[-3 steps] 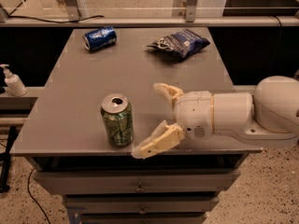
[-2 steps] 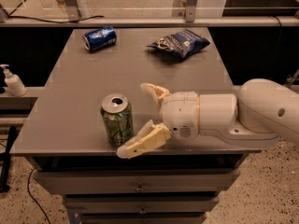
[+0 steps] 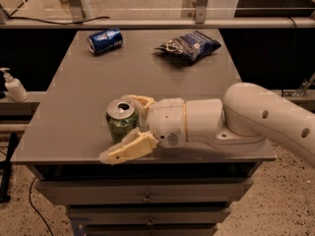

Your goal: Move green can near pepsi can

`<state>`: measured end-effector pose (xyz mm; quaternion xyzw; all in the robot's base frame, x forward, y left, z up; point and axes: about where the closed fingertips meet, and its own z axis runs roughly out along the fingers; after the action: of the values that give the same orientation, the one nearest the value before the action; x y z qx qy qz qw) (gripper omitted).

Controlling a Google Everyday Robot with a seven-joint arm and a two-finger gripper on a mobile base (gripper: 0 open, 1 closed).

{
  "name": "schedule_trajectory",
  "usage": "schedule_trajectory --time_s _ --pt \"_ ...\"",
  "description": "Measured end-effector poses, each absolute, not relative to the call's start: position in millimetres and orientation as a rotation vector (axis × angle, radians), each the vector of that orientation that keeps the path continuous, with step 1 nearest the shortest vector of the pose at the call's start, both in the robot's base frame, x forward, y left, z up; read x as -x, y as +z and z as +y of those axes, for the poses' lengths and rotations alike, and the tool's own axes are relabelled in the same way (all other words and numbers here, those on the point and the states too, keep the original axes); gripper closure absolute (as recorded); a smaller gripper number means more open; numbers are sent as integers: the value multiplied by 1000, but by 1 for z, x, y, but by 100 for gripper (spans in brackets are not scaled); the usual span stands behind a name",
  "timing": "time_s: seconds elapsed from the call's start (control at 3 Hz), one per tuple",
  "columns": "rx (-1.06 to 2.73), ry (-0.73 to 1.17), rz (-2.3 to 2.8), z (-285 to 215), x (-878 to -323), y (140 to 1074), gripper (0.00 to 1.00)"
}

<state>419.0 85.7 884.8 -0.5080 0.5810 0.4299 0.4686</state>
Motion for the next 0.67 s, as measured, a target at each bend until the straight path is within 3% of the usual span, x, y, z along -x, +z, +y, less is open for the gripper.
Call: schedule_trajectory --time_s 0.67 --pt "1235 1079 1433 88 -420 877 64"
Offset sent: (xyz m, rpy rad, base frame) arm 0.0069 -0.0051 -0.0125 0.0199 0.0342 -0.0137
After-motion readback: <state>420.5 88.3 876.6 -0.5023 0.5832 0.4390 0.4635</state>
